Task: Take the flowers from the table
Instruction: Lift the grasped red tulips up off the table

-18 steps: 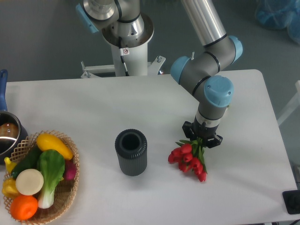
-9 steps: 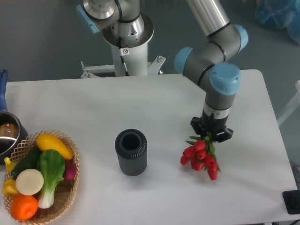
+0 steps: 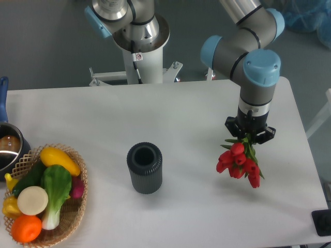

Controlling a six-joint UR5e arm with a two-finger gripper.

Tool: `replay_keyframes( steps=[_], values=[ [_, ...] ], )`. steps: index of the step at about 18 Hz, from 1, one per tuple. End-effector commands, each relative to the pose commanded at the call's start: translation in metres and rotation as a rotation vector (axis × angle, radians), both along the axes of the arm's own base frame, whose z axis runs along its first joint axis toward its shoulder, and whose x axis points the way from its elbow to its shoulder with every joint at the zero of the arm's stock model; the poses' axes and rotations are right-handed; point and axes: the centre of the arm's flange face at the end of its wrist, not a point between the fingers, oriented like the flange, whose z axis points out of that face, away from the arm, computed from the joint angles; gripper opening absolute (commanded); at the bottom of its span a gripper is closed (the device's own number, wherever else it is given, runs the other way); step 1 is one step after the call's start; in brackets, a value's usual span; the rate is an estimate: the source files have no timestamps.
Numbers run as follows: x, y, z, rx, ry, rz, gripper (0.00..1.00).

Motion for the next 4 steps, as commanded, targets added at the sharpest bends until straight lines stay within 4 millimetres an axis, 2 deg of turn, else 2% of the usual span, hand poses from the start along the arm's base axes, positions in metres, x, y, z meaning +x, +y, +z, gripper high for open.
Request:
replay_keyframes(
  steps=[4],
  values=[
    [-0.0044, -0.0005, 0.0120, -0.007, -0.009, 0.002, 0.00]
  ],
)
